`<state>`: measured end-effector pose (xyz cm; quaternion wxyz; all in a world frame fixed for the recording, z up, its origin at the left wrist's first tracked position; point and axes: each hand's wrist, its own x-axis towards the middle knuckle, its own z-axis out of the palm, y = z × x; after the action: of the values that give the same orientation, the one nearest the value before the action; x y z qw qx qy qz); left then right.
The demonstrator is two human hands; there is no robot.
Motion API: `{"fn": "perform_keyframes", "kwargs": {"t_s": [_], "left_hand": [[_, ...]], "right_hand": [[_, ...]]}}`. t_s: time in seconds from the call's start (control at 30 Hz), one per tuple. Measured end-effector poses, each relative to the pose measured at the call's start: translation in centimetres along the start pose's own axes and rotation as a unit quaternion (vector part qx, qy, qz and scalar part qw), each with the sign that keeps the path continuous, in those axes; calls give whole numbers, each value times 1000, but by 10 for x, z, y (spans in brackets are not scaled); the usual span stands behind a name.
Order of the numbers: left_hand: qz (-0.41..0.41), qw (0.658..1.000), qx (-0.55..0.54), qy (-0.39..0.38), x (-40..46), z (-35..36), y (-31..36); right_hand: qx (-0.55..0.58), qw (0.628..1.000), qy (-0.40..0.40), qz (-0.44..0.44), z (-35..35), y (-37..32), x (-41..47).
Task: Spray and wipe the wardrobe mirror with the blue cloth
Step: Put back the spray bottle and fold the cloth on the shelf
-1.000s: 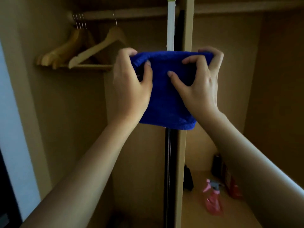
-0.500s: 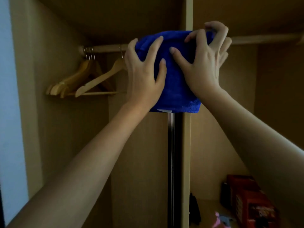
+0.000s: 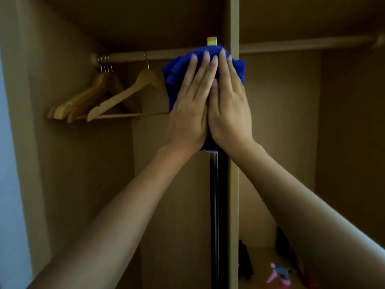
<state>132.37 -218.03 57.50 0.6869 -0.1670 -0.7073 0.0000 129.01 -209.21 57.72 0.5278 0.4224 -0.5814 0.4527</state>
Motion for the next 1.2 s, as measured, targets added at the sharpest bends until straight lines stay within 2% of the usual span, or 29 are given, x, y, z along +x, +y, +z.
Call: {"fn": "perform_keyframes", "kwargs": {"t_s": [0.13,0.23,0.37,0.6,0.9,1.1,1.2], "left_hand": [[-31,990,-131,-44,-20,5,-3],[-29,986,-155,-56,-38,9,0],[-33,987,-140,-67,-69,8,9],[-42,994,-50,-91,-130,6,25],[-54,987,-73,-130,-217,7,44],[-25,982,-53,-178,-213,1,32],[-6,986,-14,-168,-195,4,24]], "right_hand": [[21,1000,-14,5,3,11,-24],[24,999,-22,8,3,14,-42],[19,999,-39,13,1,19,-72],[-11,997,-66,32,-3,22,-129],[-22,993,-104,54,-7,27,-213],[-35,987,-138,68,-16,24,-198],[-25,988,-139,54,-18,27,-179]]}}
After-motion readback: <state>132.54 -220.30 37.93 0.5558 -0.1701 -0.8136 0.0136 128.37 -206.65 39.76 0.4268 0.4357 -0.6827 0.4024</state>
